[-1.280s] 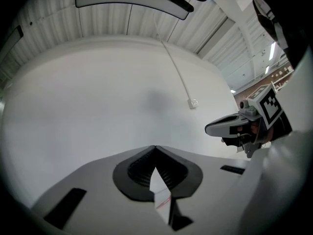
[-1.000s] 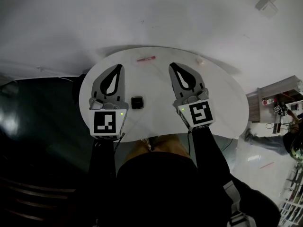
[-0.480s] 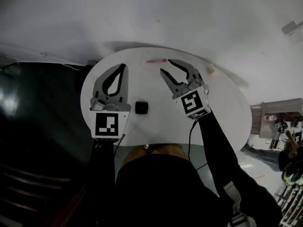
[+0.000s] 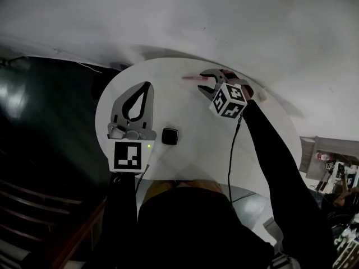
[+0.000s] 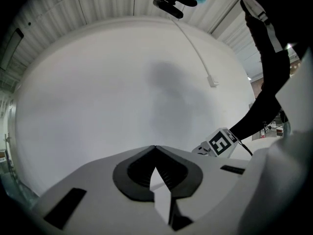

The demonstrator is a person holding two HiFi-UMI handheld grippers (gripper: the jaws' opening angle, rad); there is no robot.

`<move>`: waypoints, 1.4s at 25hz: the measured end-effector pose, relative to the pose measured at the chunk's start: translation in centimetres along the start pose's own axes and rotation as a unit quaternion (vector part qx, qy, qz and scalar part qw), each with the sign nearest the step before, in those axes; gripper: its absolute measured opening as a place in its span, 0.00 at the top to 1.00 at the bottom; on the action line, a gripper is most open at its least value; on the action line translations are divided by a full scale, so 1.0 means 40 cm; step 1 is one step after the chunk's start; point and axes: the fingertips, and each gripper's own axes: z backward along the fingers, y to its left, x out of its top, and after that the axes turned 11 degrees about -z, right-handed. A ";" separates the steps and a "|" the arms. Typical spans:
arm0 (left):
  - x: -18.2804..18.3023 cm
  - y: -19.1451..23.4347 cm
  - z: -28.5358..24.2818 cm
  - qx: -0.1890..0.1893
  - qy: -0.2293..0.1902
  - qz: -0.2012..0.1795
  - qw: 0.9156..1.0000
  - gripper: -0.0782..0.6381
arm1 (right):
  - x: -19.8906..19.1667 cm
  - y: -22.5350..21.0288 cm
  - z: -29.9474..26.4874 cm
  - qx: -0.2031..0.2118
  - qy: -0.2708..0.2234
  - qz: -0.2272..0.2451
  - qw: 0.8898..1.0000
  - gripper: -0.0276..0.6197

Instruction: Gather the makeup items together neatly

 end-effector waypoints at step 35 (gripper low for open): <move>-0.047 -0.047 -0.017 -0.055 0.005 0.006 0.998 0.87 | -0.111 0.029 -0.101 0.100 0.028 -0.228 0.968 0.86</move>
